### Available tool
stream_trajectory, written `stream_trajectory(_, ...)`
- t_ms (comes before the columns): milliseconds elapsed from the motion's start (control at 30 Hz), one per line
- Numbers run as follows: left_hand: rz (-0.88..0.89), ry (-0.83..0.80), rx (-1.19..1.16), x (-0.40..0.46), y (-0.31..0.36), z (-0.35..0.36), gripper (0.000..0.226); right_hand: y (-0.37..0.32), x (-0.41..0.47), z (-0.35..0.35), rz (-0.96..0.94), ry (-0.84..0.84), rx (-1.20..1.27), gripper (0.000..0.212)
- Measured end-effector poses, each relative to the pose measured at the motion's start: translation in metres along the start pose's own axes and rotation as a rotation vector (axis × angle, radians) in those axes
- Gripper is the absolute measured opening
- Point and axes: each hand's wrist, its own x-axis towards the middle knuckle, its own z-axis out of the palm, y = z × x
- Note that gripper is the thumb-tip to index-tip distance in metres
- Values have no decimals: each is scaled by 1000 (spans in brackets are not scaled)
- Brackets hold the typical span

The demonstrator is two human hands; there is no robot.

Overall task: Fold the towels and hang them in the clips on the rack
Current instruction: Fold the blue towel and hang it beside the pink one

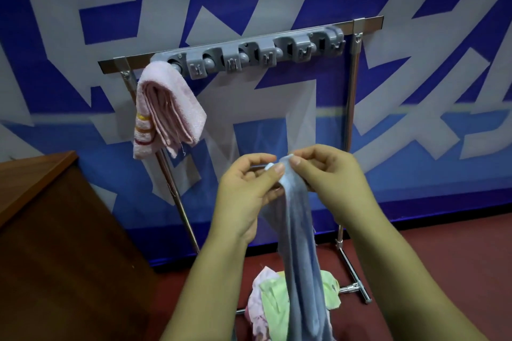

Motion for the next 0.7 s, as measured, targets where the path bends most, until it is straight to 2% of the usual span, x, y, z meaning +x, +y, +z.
stream_trajectory(233, 82, -10, 137, -13, 12, 5, 13, -17, -14, 0, -76, -19, -35, 14)
stream_trajectory(533, 139, -114, 152, -21, 22, 2, 26, -23, -17, 1, -138, 8, -56, 8)
stream_trajectory(700, 123, -130, 118, -21, 21, 1, 27, -25, -16, -4, -172, -93, -145, 10)
